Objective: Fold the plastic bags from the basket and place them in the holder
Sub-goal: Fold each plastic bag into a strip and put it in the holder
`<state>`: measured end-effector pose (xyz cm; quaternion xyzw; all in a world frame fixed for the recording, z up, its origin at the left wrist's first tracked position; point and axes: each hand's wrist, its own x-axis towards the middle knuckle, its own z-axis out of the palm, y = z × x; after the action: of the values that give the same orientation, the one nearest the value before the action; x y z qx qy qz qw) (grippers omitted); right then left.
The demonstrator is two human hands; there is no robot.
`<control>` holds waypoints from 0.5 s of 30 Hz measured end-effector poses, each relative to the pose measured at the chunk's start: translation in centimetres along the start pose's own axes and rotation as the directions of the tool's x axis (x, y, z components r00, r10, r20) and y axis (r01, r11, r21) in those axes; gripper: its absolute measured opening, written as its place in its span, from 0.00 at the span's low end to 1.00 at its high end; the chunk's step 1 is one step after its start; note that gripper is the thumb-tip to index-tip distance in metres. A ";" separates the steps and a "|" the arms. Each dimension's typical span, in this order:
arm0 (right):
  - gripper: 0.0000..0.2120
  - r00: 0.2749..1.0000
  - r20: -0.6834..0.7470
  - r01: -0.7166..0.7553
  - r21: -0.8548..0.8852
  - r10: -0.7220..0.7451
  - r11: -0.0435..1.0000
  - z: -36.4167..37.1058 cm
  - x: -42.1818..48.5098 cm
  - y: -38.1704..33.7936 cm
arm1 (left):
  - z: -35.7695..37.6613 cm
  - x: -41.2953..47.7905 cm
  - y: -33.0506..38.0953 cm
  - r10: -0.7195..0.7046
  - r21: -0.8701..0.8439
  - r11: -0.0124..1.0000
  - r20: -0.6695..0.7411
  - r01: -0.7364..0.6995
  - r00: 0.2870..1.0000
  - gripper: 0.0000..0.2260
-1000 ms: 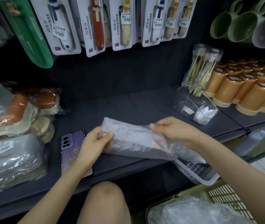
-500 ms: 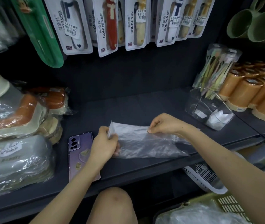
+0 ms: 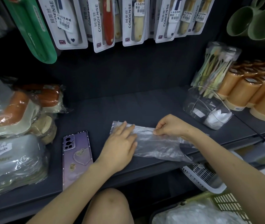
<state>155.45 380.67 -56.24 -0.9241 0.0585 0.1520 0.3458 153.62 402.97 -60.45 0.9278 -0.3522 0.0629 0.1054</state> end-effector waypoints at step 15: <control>0.05 0.999 -0.034 0.025 0.085 -0.022 0.996 -2.0 0.7 2.3 | 0.3 4.3 0.3 -0.107 0.023 0.994 0.163 0.105 0.981 0.41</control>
<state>156.11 377.62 -56.44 -0.9115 0.0597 0.1298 0.3856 156.69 399.94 -59.84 0.9480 -0.3093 -0.0170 0.0725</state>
